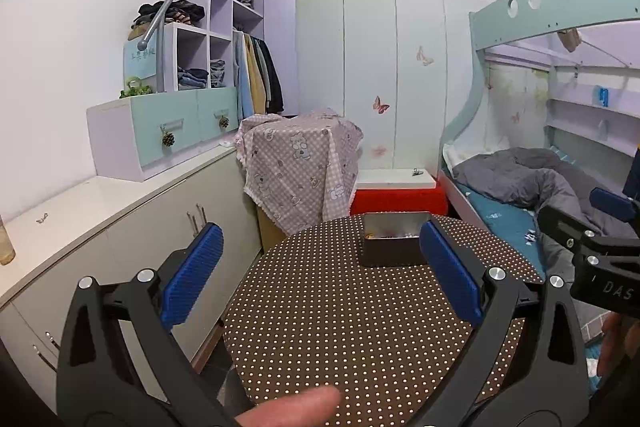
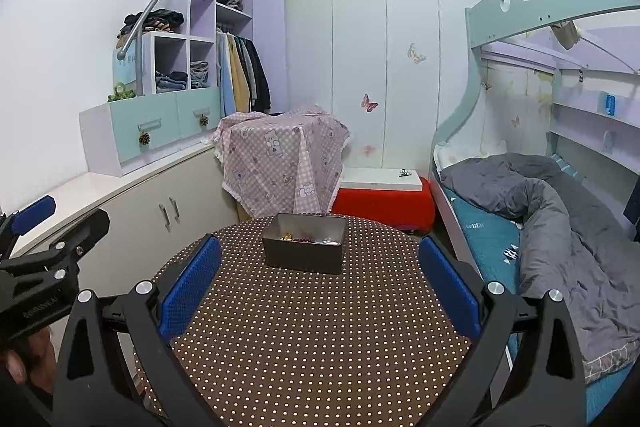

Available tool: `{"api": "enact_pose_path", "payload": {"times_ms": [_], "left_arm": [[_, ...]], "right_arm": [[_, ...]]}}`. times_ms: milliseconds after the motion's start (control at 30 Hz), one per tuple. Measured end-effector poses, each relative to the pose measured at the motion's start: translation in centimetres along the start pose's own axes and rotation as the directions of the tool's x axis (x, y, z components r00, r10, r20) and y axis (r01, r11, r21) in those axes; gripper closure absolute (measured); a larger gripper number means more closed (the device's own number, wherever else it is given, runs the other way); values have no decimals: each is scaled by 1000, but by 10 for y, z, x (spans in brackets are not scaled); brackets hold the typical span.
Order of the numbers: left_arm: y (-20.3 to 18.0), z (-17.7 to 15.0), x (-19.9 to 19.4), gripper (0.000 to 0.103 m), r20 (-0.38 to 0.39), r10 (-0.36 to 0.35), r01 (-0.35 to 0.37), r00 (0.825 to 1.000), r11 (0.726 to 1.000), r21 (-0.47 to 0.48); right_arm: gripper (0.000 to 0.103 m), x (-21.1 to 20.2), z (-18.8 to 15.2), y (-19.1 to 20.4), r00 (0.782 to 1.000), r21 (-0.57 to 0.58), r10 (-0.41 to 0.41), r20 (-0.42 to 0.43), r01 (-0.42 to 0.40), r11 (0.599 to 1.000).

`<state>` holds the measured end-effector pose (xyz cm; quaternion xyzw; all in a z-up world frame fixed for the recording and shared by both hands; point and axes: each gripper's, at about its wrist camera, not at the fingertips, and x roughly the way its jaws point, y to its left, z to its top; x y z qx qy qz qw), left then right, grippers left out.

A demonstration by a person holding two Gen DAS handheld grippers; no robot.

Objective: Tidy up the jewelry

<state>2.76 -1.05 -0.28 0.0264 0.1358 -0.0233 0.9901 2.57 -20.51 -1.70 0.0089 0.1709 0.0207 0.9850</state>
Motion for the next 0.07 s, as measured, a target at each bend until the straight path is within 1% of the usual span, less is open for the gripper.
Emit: {"api": "enact_pose_path", "payload": {"times_ms": [67], "left_arm": [[-1, 0, -1, 6, 3, 2, -2, 1000, 1000, 2]], "right_arm": [[8, -1, 0, -1, 1000, 3, -1, 1, 1, 1000]]}}
